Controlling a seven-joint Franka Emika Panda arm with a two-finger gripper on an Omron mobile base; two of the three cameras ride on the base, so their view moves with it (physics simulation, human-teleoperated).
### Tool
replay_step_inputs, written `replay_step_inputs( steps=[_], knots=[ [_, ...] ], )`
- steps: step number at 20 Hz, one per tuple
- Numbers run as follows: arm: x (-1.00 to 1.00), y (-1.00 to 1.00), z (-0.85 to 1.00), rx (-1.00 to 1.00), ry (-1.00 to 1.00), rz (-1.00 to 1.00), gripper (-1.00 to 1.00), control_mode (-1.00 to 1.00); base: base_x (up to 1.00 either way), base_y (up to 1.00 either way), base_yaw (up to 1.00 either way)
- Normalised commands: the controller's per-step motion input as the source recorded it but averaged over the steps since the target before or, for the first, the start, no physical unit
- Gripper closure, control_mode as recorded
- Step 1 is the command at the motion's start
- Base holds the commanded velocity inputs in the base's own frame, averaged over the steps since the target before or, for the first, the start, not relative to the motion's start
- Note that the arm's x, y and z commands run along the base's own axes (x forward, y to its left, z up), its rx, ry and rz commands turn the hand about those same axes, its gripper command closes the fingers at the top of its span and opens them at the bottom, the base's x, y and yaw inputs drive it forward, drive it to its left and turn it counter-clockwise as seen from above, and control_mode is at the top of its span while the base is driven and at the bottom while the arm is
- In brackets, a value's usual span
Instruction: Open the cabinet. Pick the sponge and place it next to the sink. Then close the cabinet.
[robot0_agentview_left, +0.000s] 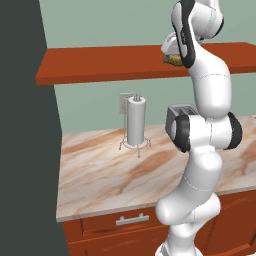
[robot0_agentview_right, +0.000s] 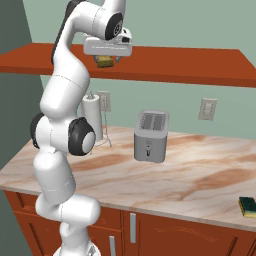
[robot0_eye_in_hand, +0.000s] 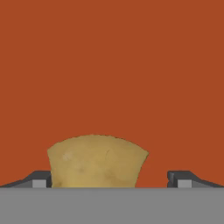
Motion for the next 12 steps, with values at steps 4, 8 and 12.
replay_step_inputs(
  steps=[4,8,12],
  knots=[
    [0.00,0.00,-0.15,0.00,0.03,0.03,-1.00,-1.00,0.00,0.00,0.00],
    [0.00,0.00,-0.20,0.00,0.02,0.02,1.00,-1.00,0.00,0.00,0.00],
    [-0.02,0.00,-0.19,0.00,0.00,0.01,1.00,-1.00,0.00,0.00,0.00]
  ],
)
